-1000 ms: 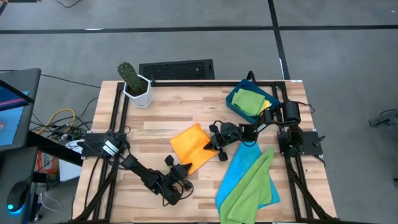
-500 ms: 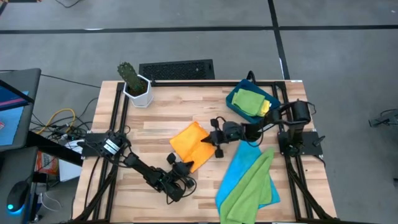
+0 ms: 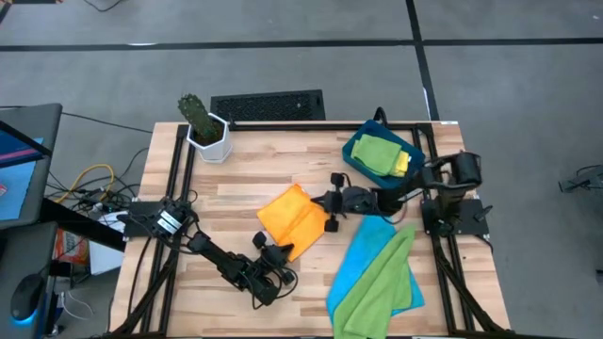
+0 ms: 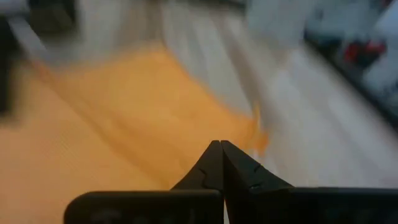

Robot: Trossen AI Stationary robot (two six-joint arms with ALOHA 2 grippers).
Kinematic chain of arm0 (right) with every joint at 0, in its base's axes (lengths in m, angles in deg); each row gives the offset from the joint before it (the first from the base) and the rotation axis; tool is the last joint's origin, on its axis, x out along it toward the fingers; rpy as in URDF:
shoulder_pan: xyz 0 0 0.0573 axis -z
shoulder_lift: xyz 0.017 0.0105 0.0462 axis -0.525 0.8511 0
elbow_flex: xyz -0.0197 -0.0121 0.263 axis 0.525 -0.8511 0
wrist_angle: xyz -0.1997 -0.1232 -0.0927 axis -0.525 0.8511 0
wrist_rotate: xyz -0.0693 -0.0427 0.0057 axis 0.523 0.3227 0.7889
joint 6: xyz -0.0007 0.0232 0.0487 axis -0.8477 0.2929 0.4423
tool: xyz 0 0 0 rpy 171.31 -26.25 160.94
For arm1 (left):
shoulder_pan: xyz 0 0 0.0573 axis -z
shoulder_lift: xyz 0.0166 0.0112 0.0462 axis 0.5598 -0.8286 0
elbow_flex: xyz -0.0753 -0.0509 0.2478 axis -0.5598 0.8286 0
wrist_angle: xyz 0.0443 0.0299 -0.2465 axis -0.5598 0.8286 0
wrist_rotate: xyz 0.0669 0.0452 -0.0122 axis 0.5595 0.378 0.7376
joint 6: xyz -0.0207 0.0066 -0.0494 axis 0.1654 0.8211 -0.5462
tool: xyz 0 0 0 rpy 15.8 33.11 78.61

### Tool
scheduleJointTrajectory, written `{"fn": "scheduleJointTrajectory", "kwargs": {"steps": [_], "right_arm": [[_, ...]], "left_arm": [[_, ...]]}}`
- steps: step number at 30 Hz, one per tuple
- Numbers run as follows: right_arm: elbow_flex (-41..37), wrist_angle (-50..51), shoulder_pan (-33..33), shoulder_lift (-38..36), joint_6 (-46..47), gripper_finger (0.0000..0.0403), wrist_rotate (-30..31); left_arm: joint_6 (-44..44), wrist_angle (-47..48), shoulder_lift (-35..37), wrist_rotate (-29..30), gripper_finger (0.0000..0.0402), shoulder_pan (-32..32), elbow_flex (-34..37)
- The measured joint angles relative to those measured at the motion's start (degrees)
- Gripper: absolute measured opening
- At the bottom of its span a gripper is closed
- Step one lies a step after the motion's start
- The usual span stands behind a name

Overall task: Fold microfiber towels
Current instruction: Fold the orange microfiber cloth

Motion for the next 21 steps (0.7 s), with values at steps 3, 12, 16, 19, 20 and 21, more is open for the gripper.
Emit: {"fn": "scheduleJointTrajectory", "kwargs": {"steps": [3, 12, 16, 19, 20, 21], "right_arm": [[-0.8, -3.6, -3.2, -2.8, 2.2, 0.0021, 0.1], [-0.7, -10.9, -12.1, 10.3, 7.9, 0.0015, 11.8], [-0.8, -12.7, -12.2, 15.3, 10.8, 0.0017, 15.0], [-0.7, -13.5, -11.7, 16.8, 13.6, 0.0027, 14.8], [-0.7, -13.6, -11.6, 17.0, 14.2, 0.0028, 14.8], [-0.7, -13.6, -11.3, 17.3, 14.7, 0.0028, 14.8]], "left_arm": [[-0.1, -0.1, 0.0, 0.4, 0.0000, 0.0, 0.0], [1.5, -3.2, -0.1, 0.9, 0.0000, -1.7, 0.1], [2.0, -3.2, 0.3, 0.9, 0.0000, -1.6, 0.1], [6.1, -2.2, 2.5, 0.9, 0.0000, -1.2, 0.4], [8.4, -1.8, 3.8, 1.8, 0.0000, -1.1, 0.4], [10.8, -1.4, 5.7, 2.7, 0.0000, -1.1, 0.4]]}}
